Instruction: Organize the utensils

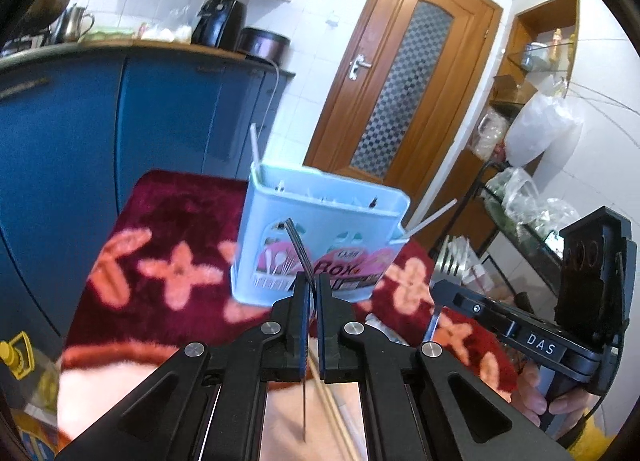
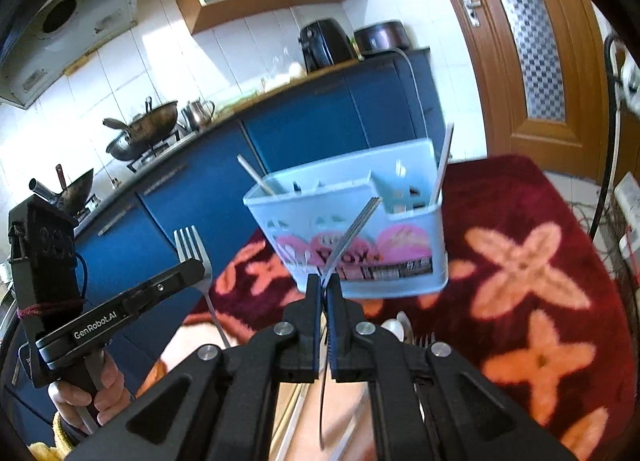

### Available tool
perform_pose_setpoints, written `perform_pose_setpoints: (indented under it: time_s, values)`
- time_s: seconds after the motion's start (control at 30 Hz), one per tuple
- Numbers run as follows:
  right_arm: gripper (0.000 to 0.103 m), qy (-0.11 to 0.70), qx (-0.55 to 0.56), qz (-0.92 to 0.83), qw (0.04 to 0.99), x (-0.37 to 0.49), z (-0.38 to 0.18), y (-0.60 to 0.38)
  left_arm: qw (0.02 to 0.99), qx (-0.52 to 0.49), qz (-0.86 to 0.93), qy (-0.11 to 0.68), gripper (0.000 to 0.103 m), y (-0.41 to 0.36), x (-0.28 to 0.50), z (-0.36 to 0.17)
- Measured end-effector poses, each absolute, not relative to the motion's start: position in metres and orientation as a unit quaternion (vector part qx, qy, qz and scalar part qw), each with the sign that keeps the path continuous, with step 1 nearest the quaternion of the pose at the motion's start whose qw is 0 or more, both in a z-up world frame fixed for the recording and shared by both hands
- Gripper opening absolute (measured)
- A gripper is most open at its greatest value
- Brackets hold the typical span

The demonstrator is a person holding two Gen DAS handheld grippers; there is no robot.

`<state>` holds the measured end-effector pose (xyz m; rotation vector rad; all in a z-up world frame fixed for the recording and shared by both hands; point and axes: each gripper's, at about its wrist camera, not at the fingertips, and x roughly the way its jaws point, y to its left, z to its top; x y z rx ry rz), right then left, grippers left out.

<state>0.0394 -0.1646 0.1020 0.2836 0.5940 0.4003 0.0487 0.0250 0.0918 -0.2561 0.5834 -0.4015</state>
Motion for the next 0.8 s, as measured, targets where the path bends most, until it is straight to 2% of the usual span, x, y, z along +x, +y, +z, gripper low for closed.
perform_pose_setpoints:
  time_s: [0.5,0.67,0.8]
  values:
    - [0.004,0.210,0.115,0.175,0.955,0.053,0.182,-0.180,0.945,-0.110,-0.218,0.218,0.002,0.020,0.062,0.171]
    - [0.004,0.199,0.116,0.167,0.959,0.060,0.196,-0.185,0.942,-0.104,-0.229,0.224,0.002,0.016,0.068,0.182]
    - [0.004,0.199,0.114,0.161,0.960,0.062,0.198,-0.189,0.937,-0.096,-0.223,0.250,0.003,0.011,0.071,0.170]
